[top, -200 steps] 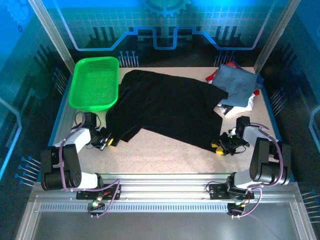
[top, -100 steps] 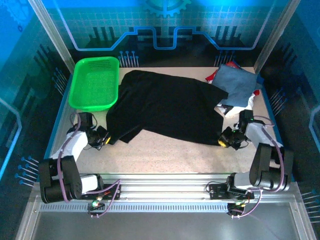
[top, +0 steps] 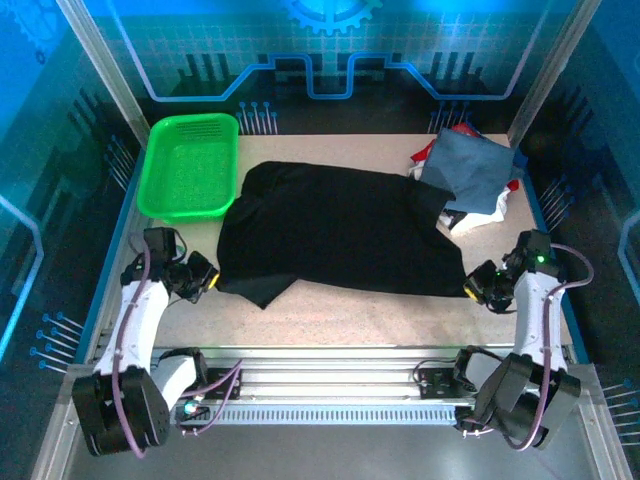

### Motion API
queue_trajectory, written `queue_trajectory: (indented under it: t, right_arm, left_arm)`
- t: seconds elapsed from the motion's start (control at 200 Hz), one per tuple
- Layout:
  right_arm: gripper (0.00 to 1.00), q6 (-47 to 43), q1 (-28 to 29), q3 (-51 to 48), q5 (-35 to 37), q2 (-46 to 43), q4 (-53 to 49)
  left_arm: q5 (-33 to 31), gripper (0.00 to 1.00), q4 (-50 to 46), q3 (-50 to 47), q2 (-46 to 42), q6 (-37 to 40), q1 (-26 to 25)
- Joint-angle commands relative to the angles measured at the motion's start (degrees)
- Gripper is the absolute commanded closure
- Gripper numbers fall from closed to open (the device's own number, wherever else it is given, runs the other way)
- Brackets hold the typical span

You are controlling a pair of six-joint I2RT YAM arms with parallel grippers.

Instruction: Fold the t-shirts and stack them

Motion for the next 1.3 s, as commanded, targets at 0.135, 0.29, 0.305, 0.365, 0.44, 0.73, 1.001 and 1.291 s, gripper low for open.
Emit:
queue_trajectory:
  t: [0.135,0.29,0.305,0.365,0.44,0.73,1.001,1.291]
  right_arm:
    - [1.00,0.4,-0.8,3.5,2.1,-2.4,-8.7]
    - [1.00,0.9,-0.8,3.0,2.3,-2.4,-9.0]
    - [1.00,0.9,-0.8,3.2,2.1,-2.5,-9.2]
    - [1.00,0.9,-0.5,4.3,1.9,-3.4,-11.3]
    - [1.00,0.6,-0.3,5.2,3.8,-5.7,-14.7]
    - [1.00,3.1,0.3,-1.8,-0.4,-6.4,-9.6]
    - [1.00,2.6,2.6,-2.5,-2.6,-3.0,-3.7]
    - [1.00,1.2,3.3,0.5,-3.0,8.0,4.9]
  left_arm:
    - [-1.4,1.00,-16.7,2.7,-11.4,-3.9,0.3]
    - [-3.1,1.00,-20.5,3.0,-16.1,-5.1,0.3]
    - [-3.0,1.00,-20.9,3.3,-16.4,-5.1,0.3]
    - [-3.4,1.00,-23.9,4.9,-18.4,-5.5,0.3]
    - [-5.6,1.00,-29.6,7.5,-21.6,-5.6,0.3]
    - [-6.3,1.00,-29.1,2.5,-23.7,-7.0,0.3]
    - [-2.5,1.00,-18.0,6.2,-15.0,-2.9,0.2]
    - [-1.3,1.00,-9.2,8.5,-3.5,1.7,0.1]
